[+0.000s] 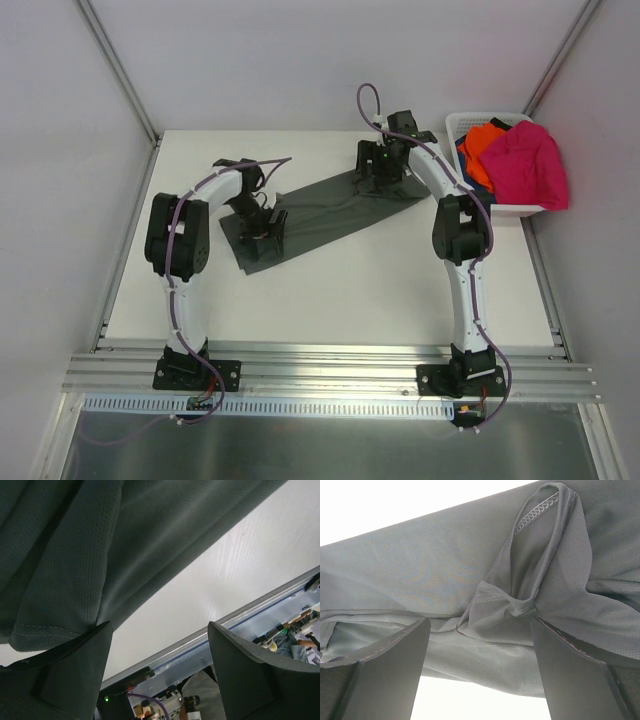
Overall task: Fold and stack the t-shirts
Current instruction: Fold the tshirt
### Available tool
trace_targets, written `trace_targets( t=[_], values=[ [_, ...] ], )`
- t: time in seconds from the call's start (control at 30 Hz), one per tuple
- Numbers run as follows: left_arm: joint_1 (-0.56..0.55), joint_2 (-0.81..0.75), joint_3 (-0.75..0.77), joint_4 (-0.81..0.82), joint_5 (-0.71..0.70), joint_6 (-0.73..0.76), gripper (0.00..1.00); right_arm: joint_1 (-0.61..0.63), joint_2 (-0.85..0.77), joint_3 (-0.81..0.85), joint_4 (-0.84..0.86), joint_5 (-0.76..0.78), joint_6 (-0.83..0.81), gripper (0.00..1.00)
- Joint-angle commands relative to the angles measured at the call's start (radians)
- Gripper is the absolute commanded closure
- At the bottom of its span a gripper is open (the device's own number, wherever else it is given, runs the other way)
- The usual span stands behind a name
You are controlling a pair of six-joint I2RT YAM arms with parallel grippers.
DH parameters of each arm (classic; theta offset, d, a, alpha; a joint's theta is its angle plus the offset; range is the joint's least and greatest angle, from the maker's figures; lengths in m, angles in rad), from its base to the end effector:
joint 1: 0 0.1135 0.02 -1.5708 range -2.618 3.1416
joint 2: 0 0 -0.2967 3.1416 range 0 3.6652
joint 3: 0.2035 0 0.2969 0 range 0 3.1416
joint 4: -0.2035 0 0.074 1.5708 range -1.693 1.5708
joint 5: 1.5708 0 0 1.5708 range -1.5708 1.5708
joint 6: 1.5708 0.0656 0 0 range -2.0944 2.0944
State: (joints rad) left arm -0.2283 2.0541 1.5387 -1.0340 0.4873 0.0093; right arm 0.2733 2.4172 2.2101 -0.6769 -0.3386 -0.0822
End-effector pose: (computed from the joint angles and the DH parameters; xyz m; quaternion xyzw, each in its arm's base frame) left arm 0.4248 -0.1302 0.1532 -0.1176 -0.9633 0.2409 0.0160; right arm 0.5962 0.1897 0.2040 -0.2199 0.9035 0.1896 0.3152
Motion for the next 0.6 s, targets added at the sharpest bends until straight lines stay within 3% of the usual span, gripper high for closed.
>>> trace_targets(
  t=[0.0, 0.57],
  values=[
    [0.009, 0.024, 0.058, -0.011, -0.030, -0.006, 0.22, 0.006, -0.084, -0.007, 0.007, -0.008, -0.007, 0.14],
    [0.119, 0.048, 0.242, 0.028, -0.246, -0.032, 0.21, 0.026, -0.098, -0.009, 0.010, 0.012, -0.024, 0.14]
  ],
)
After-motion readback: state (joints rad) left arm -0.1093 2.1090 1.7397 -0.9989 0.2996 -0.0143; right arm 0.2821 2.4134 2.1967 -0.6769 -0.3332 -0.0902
